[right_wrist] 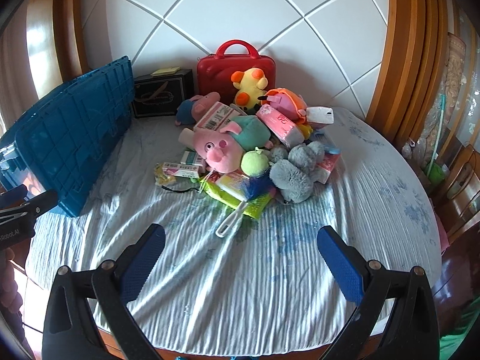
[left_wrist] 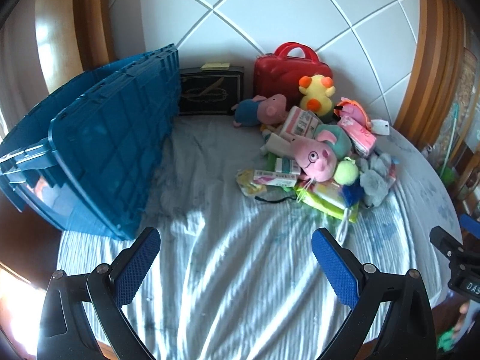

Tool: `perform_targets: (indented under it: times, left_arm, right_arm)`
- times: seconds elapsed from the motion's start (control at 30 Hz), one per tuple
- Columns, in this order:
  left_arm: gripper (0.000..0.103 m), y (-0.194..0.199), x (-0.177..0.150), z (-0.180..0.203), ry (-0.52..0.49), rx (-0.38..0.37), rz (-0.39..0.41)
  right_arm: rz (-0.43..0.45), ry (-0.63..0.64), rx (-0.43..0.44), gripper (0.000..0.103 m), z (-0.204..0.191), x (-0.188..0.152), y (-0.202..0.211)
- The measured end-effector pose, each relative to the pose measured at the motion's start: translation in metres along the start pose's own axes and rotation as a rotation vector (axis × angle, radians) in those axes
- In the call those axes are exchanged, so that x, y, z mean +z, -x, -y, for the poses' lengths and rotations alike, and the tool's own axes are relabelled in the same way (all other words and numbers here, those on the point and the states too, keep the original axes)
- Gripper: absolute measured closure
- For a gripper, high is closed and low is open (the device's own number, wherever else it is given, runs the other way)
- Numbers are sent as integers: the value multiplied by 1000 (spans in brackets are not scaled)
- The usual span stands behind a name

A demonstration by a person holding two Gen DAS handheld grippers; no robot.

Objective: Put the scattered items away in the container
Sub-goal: 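Move both tools forward toward the pile of toys, then grasp the pink tissue pack with the right tool while the left grasps the teal pig plush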

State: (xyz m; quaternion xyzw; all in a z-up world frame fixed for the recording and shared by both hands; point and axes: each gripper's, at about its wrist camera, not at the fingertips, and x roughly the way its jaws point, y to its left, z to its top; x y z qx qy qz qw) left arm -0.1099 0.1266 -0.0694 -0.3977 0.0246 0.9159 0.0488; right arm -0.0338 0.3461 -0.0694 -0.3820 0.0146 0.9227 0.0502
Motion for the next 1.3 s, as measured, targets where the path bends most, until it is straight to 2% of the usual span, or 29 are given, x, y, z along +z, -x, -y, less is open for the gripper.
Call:
perform_targets:
  times: [0.17, 0.33, 0.5, 0.63, 0.83, 1.1, 1.2, 1.27, 1.3]
  left_arm:
    - [1, -44, 25, 46, 17, 30, -48]
    - [1, -90, 40, 59, 23, 76, -123]
    - [1, -130, 75, 65, -2, 62, -126]
    - [1, -167, 116, 75, -6, 59, -118]
    - [1, -230, 188, 97, 12, 76, -125]
    - [1, -339, 266, 144, 1, 89, -179]
    - [3, -384, 272, 164, -53, 114, -245]
    - [7, -414, 256, 173, -100, 134, -357]
    - [6, -419, 247, 173, -104, 124, -369]
  right_arm:
    - [-44, 22, 16, 0, 60, 31, -49]
    - [-121, 2, 32, 0, 104, 52, -105]
    - [-169, -31, 32, 0, 128, 71, -149]
    - [-179, -42, 20, 0, 139, 97, -174]
    - [-131, -30, 23, 0, 153, 174, -221]
    - [-110, 35, 39, 0, 155, 281, -331]
    - [-103, 27, 36, 0, 158, 310, -382]
    - [-227, 50, 24, 0, 153, 308, -433]
    - [-291, 64, 16, 0, 150, 306, -459]
